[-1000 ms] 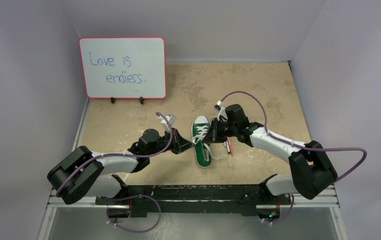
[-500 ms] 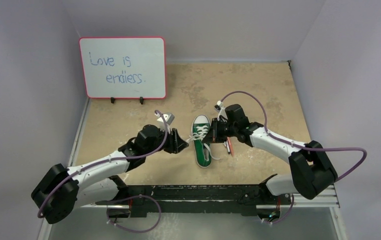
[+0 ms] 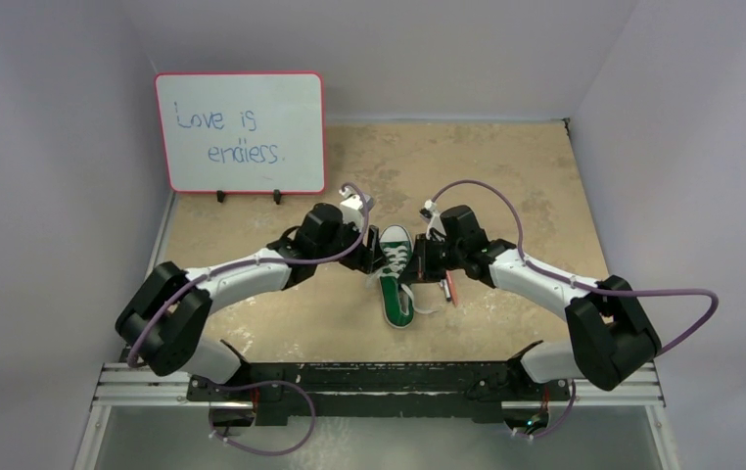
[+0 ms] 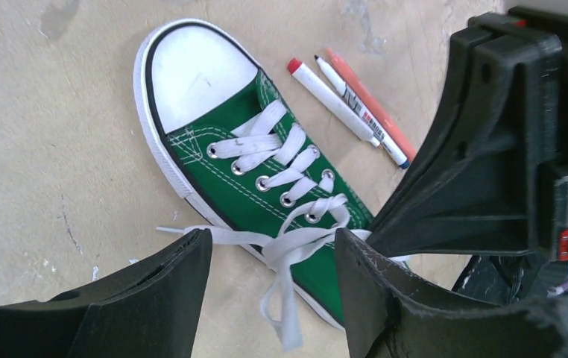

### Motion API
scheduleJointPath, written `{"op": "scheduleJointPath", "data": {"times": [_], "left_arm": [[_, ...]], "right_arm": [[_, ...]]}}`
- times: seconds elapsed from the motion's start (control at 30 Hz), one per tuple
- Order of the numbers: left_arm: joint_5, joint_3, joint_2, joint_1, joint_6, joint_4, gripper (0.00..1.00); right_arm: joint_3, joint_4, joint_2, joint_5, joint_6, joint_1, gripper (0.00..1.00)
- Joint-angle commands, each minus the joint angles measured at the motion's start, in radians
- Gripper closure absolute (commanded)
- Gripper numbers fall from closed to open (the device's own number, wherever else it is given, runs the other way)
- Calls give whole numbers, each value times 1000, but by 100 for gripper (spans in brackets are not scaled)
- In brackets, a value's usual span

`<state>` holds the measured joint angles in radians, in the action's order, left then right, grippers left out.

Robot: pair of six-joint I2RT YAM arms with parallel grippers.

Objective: Tie the shoes

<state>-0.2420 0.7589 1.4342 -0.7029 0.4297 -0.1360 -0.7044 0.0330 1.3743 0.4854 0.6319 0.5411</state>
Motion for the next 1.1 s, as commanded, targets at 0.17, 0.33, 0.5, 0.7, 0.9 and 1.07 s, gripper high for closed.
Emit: {"op": "scheduleJointPath", "data": {"times": [0.17,0.33,0.5,0.7,0.9,1.07], "left_arm": [[-311,-81,63,44,26,-344,39],[-320,-87,98,41,12,-352,46],[-285,-69,89,28,-68,-265,48],[-208,-92,49,4,-134,-234,54],[-158,-96,29,-19,-185,-223,51],[-137,-97,35,-25,-198,-229,48]], "right_arm": [[-26,1,-24,-6,-10,1,100],[-34,-28,-4,11,15,1,100],[-45,-28,8,22,22,2,100],[-55,-56,28,13,25,2,100],[-65,-65,43,14,30,1,100],[-75,-70,53,15,33,1,100]]}}
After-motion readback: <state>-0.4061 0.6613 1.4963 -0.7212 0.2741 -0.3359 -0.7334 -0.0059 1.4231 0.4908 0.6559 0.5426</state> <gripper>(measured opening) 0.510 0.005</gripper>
